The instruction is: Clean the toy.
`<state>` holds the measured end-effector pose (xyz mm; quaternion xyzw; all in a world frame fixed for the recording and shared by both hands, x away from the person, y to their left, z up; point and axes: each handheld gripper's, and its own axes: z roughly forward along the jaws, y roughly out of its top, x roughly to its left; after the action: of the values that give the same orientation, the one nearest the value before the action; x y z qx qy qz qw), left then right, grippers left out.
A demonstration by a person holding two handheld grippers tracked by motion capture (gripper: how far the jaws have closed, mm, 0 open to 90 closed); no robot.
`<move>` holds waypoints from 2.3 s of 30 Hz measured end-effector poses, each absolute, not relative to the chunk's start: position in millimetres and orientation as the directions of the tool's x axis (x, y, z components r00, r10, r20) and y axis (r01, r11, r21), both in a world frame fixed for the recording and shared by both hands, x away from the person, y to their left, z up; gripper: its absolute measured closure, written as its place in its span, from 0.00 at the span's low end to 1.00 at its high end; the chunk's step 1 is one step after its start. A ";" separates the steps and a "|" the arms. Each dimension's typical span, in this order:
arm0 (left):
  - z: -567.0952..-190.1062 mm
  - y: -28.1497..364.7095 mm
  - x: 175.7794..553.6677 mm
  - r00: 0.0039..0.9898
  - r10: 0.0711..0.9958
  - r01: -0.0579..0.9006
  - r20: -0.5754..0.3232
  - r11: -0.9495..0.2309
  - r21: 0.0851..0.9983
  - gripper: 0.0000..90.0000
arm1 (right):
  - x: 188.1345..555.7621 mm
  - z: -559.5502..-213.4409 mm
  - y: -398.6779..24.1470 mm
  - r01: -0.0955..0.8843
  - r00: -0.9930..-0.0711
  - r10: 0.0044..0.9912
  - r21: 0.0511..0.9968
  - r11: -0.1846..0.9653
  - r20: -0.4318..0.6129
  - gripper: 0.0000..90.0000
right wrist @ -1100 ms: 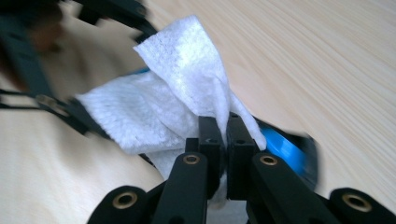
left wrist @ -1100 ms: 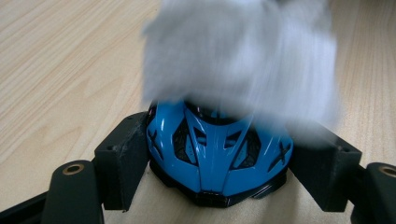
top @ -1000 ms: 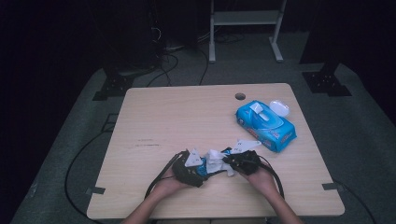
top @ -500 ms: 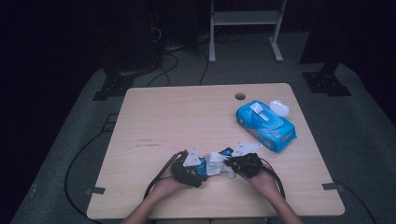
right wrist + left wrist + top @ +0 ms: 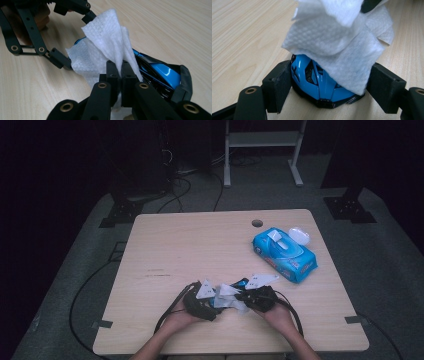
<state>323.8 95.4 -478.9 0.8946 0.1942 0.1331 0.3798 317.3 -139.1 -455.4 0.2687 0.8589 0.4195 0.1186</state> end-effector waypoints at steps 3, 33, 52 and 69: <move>-479.2 94.8 323.4 0.888 0.451 0.247 0.090 -0.632 0.734 0.27 | 320.9 -454.1 -144.0 0.380 -0.819 0.573 0.779 0.499 0.033 0.97; -479.6 95.4 327.8 0.890 0.451 0.260 0.070 -0.628 0.734 0.28 | 350.5 -443.9 -135.2 0.377 -0.770 0.636 0.768 0.518 -0.051 0.97; -479.4 95.3 327.7 0.890 0.450 0.257 0.073 -0.628 0.734 0.28 | 372.1 -444.5 -139.3 0.436 -0.751 0.660 0.742 0.509 -0.012 0.97; -479.1 95.4 327.5 0.890 0.449 0.257 0.076 -0.632 0.731 0.28 | 346.8 -441.4 -156.0 0.429 -0.754 0.656 0.735 0.526 -0.030 0.83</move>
<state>327.5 95.4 -479.1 0.8946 0.1973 0.1262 0.3806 346.8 -156.0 -441.4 0.3155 0.8599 0.3708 0.1536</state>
